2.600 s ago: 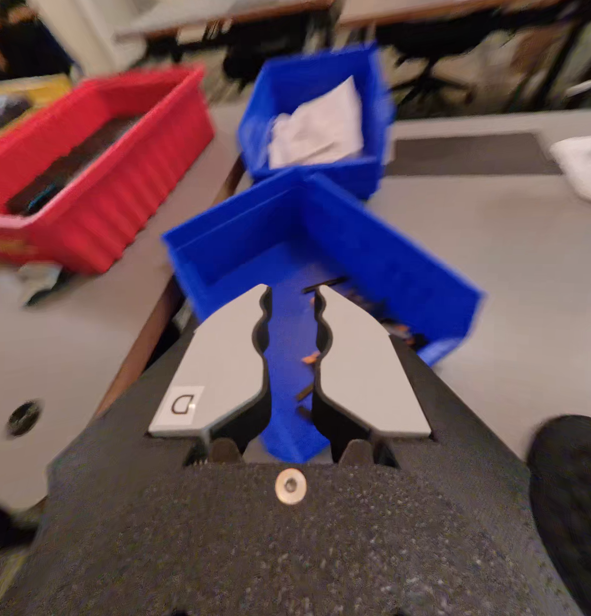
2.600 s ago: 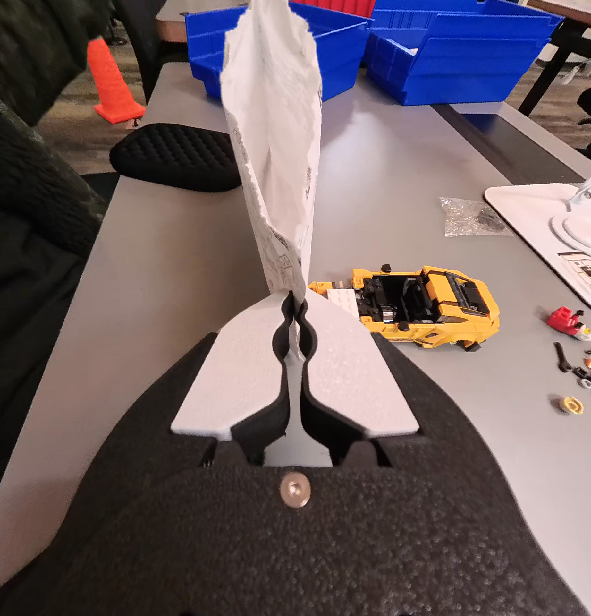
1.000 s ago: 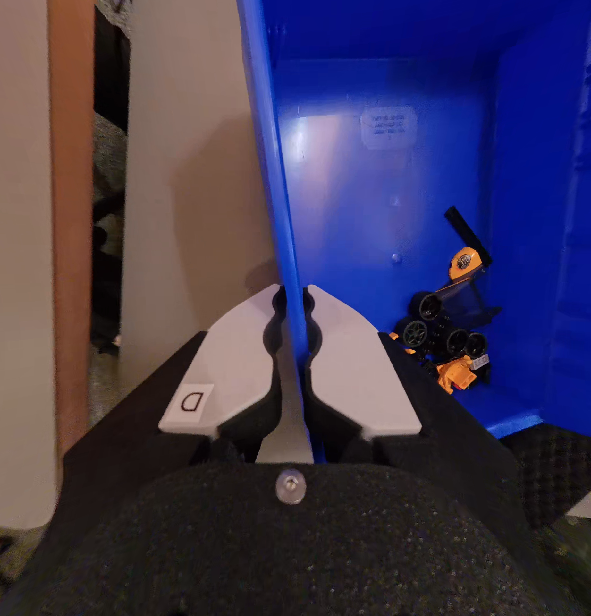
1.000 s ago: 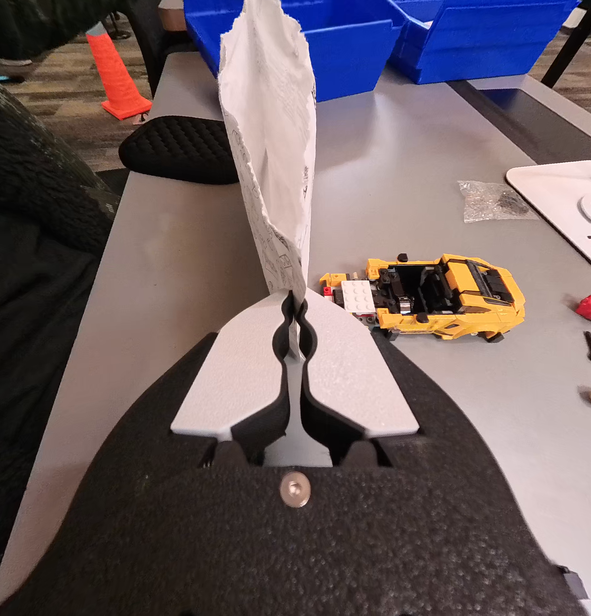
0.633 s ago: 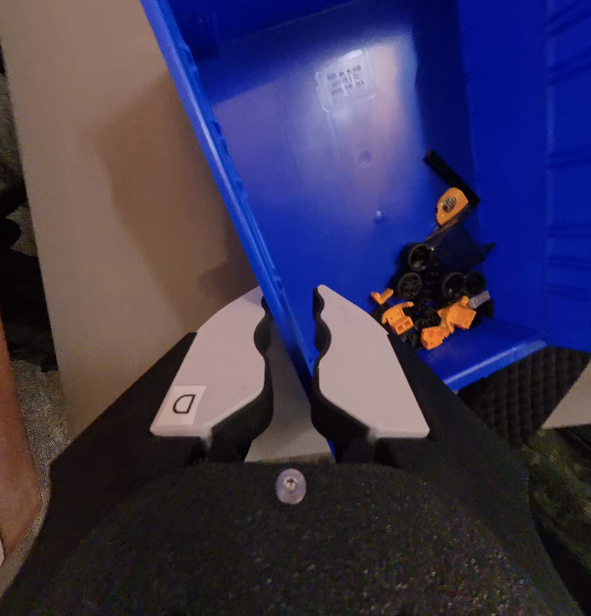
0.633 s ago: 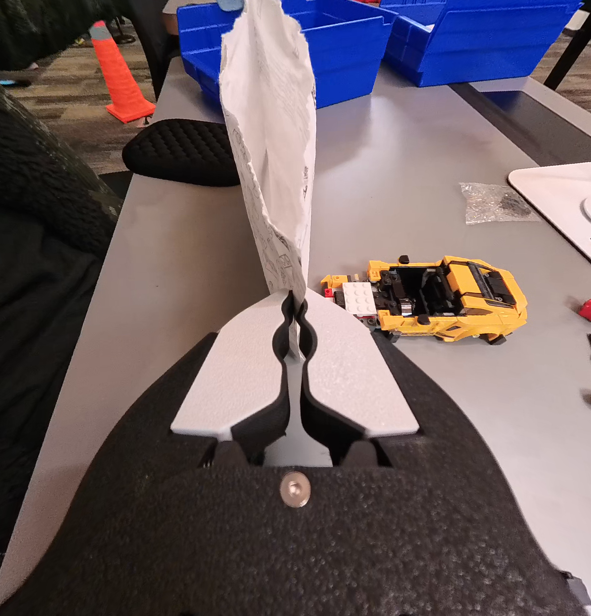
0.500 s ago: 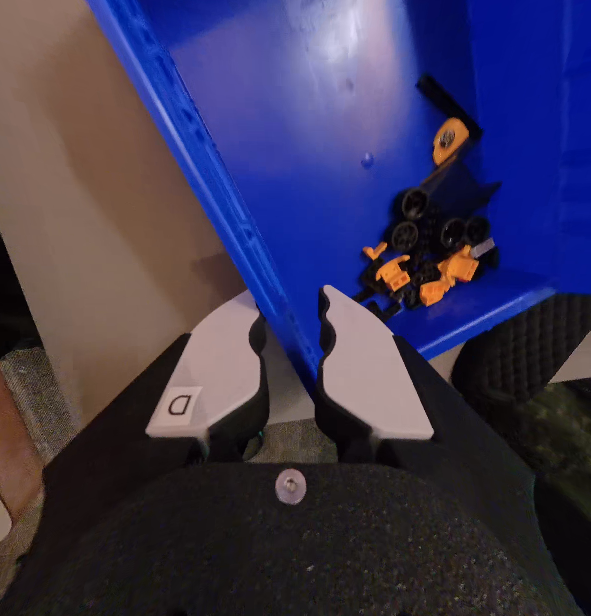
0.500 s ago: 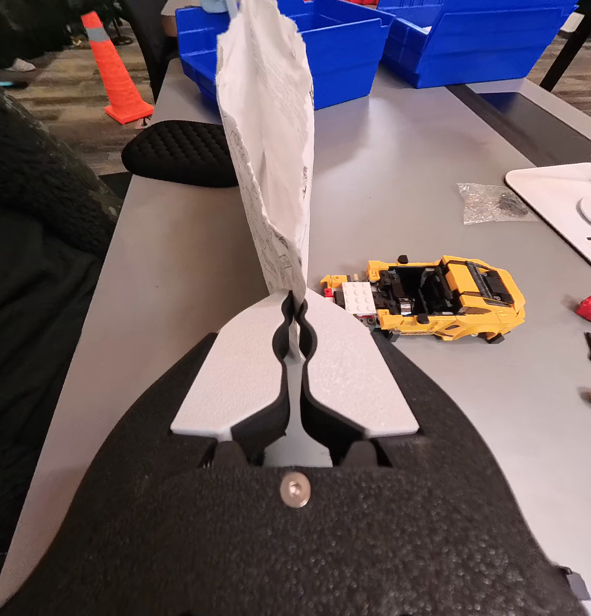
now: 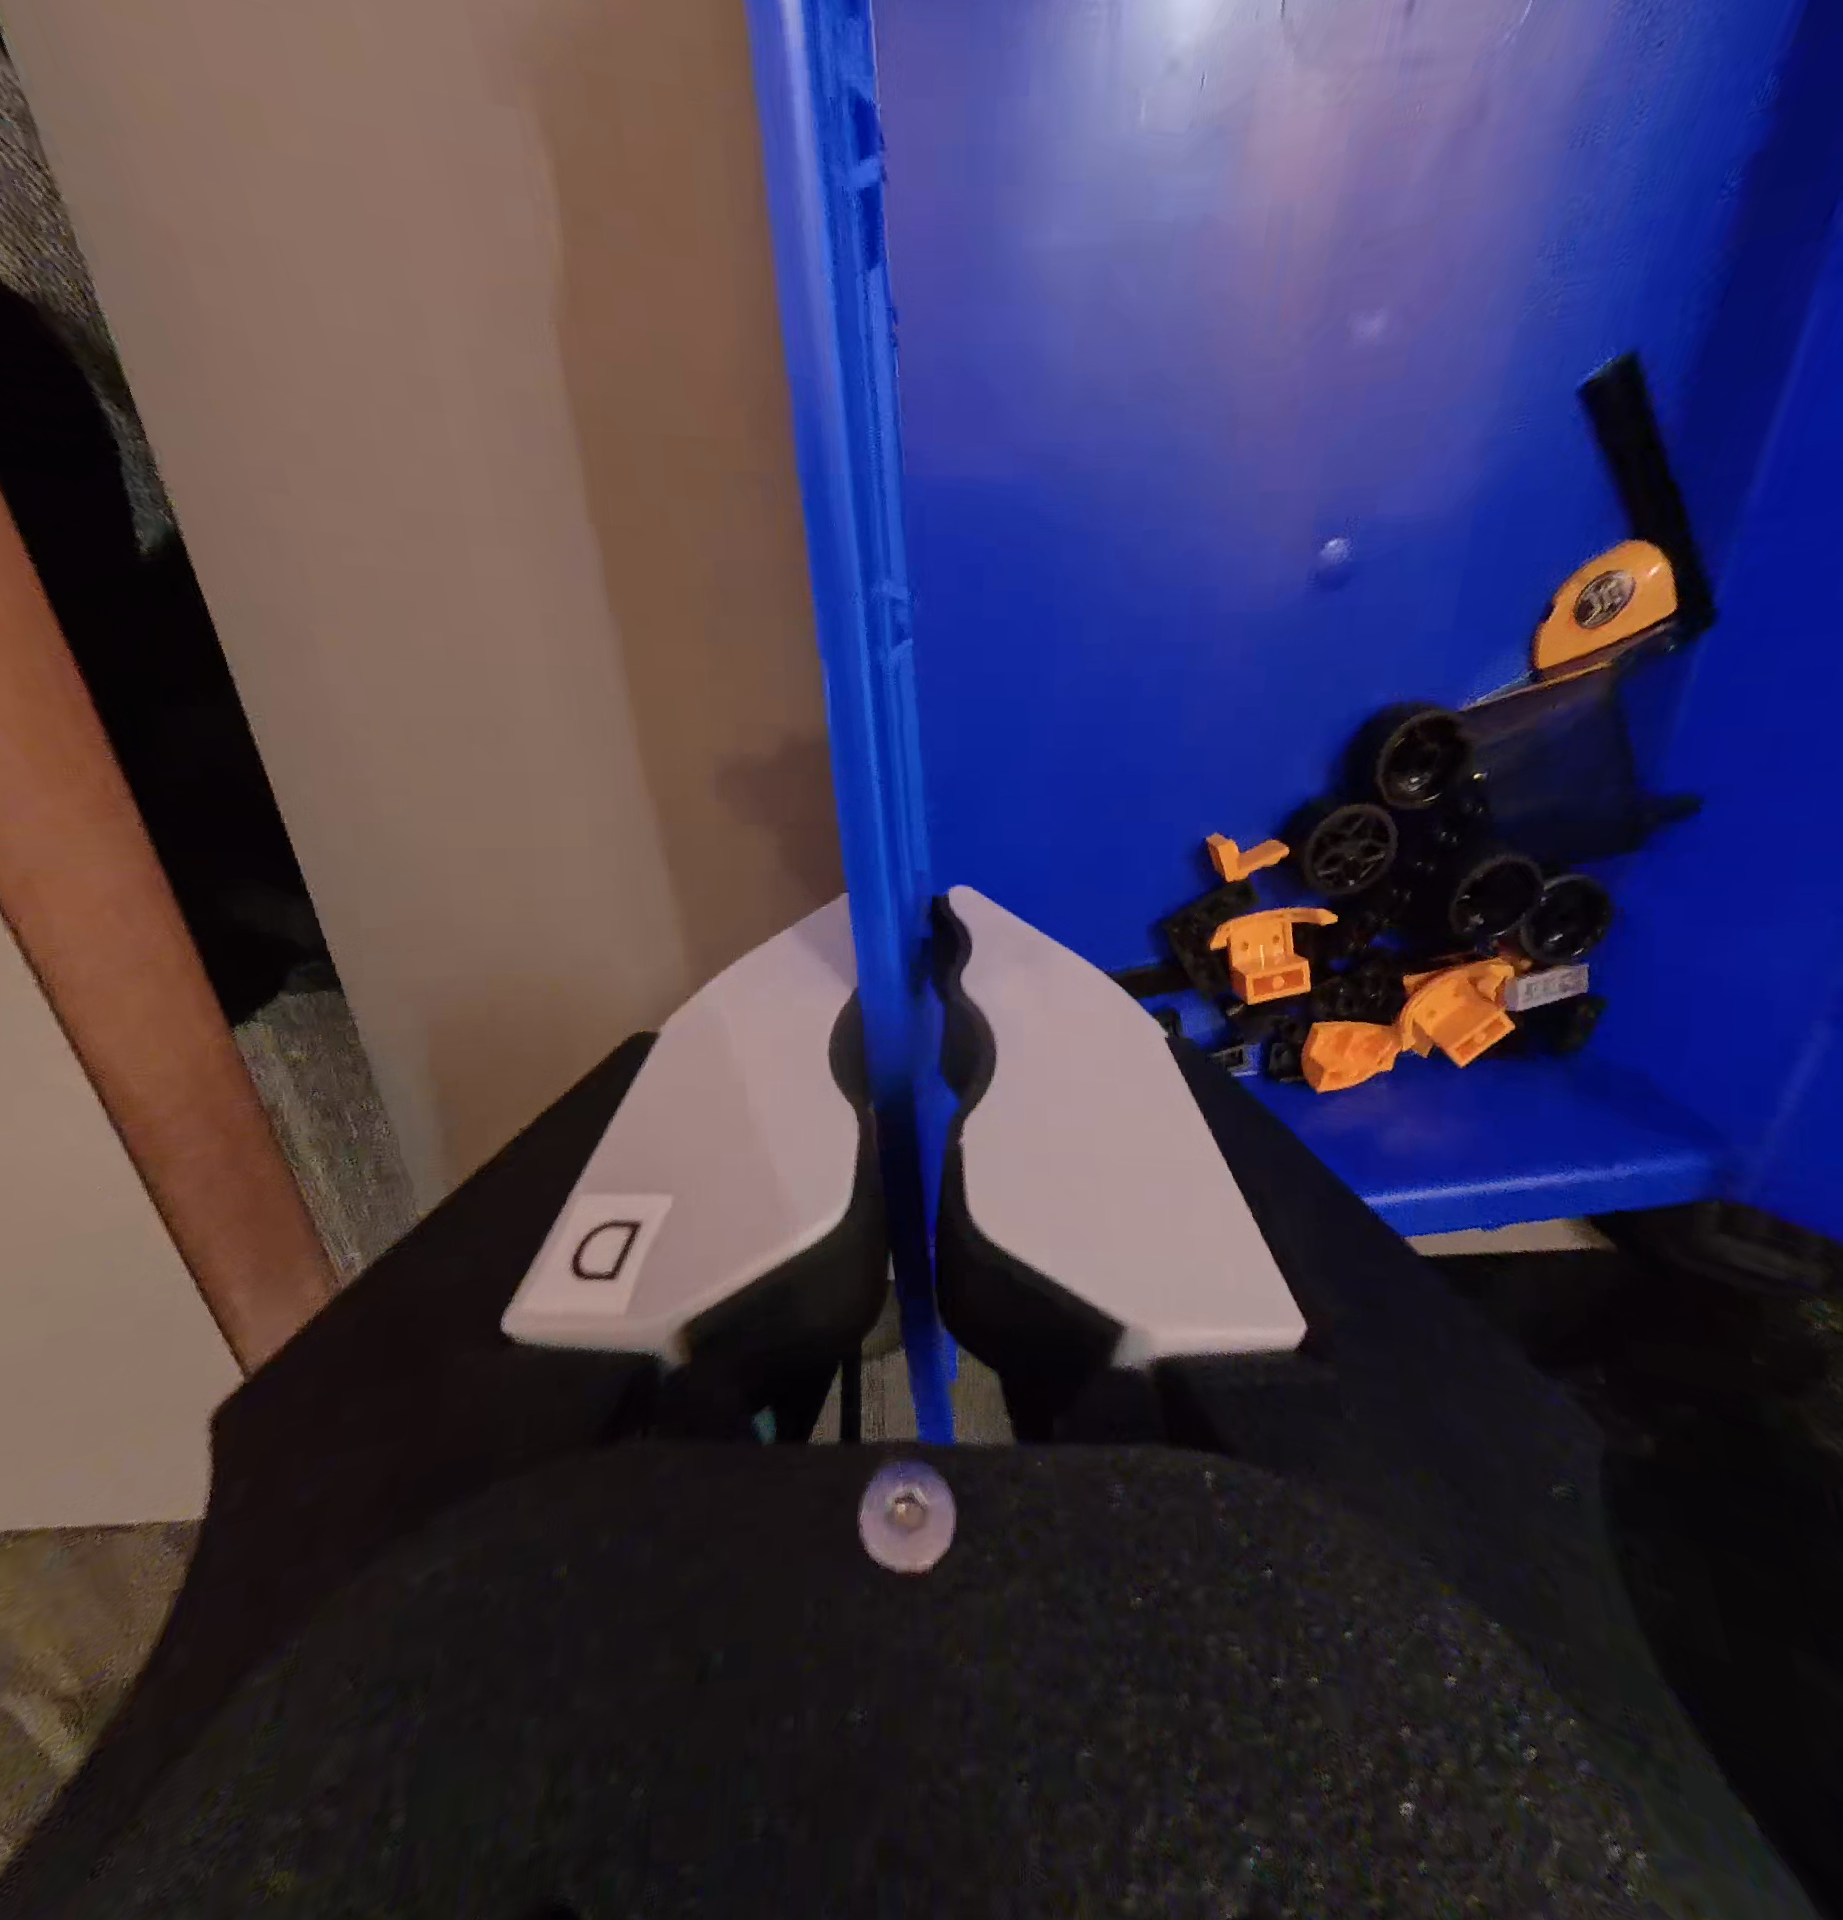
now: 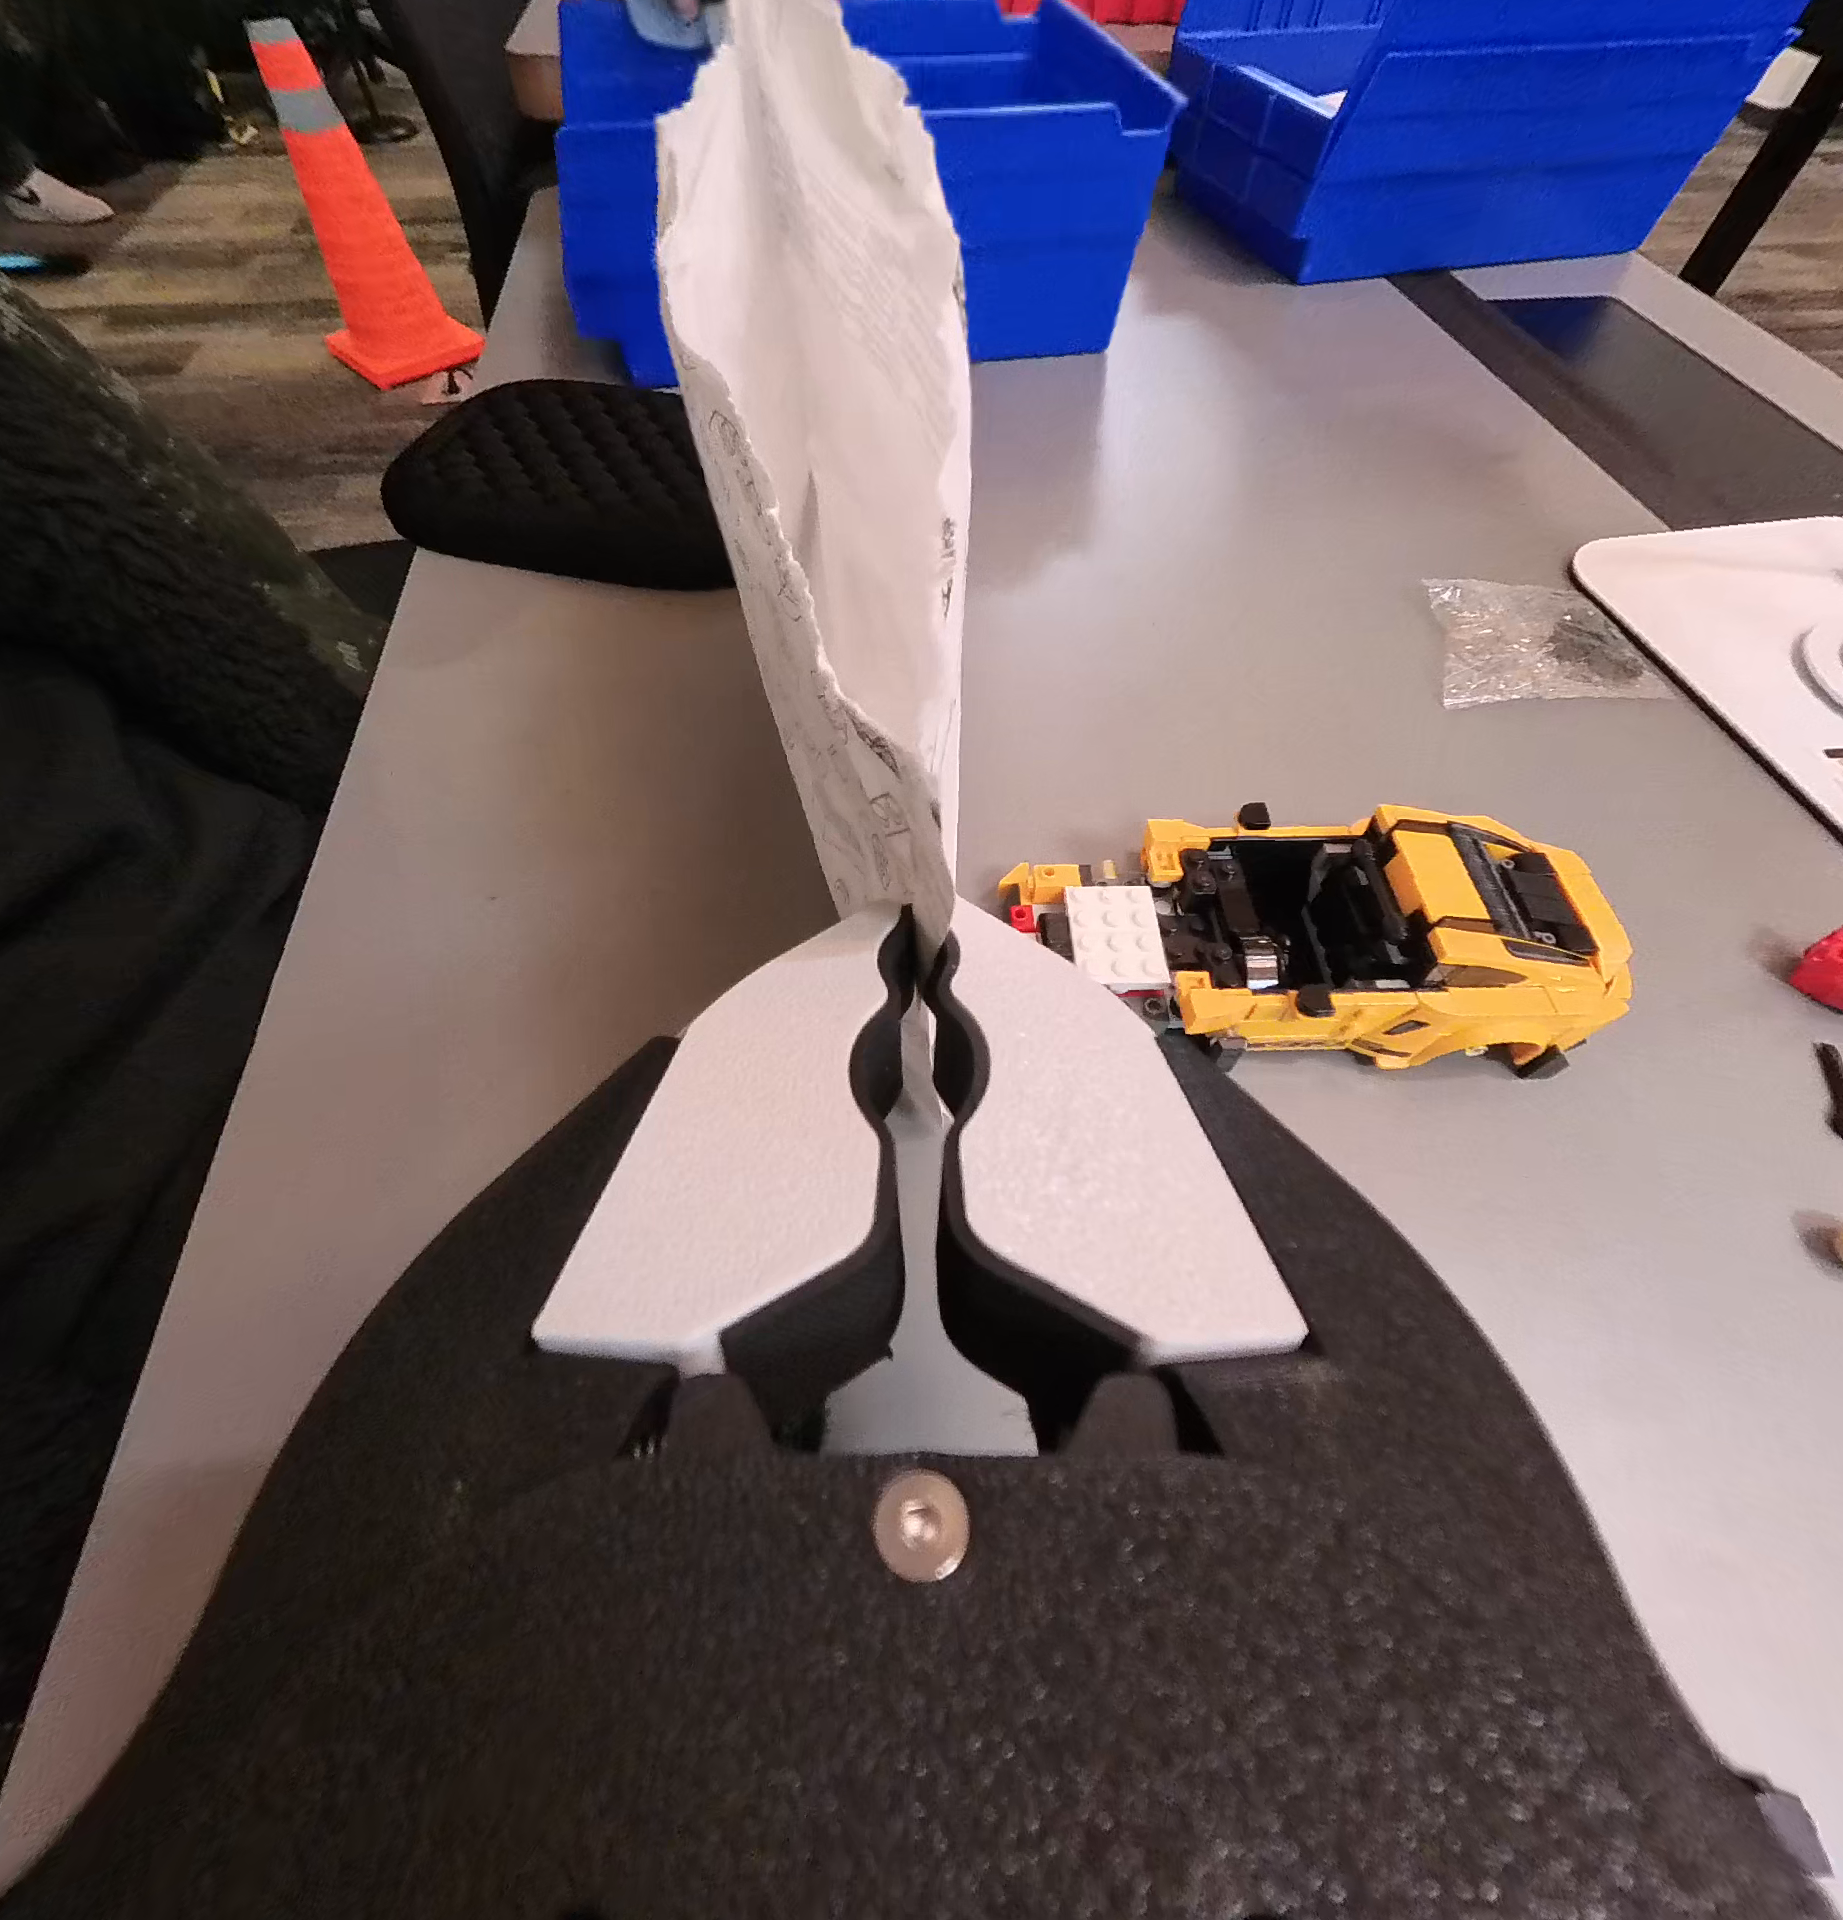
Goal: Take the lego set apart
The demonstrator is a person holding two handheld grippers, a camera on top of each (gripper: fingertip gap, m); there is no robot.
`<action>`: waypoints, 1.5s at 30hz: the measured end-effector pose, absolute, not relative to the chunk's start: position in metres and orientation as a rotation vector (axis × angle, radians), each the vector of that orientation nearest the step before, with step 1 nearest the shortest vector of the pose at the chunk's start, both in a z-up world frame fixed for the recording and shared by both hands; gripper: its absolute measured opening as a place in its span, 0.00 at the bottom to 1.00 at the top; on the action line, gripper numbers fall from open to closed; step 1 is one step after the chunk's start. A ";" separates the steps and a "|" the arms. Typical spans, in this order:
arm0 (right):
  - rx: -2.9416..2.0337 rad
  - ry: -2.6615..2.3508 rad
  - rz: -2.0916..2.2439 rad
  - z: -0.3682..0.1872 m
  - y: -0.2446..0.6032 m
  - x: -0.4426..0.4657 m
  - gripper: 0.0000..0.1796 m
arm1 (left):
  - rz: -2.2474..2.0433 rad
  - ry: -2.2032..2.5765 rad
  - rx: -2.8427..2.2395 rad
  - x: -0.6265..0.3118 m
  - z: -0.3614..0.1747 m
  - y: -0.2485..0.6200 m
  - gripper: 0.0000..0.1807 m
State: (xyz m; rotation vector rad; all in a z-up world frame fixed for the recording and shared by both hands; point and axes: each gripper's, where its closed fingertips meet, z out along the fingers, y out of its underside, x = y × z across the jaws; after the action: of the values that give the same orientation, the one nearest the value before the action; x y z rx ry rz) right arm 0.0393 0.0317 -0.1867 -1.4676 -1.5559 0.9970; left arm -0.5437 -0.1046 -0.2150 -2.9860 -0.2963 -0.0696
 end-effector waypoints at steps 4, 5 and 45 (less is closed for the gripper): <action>-1.472 -1.563 1.002 -0.188 0.031 0.038 0.00 | 0.032 -0.256 -2.912 -0.548 -0.197 -0.091 0.03; -1.474 -1.563 1.005 -0.188 0.030 0.038 0.00 | 0.041 -0.246 -2.897 -0.547 -0.192 -0.089 0.03; -1.677 -1.641 1.224 -0.183 0.025 -0.081 0.00 | -0.084 0.080 -2.126 -0.368 0.005 0.137 0.04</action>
State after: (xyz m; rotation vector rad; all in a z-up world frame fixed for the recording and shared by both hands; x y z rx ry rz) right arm -0.0813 0.0246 -0.1828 -1.6769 -1.6407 1.2238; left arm -0.3679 0.1367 0.0052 -2.1259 0.0803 -0.0836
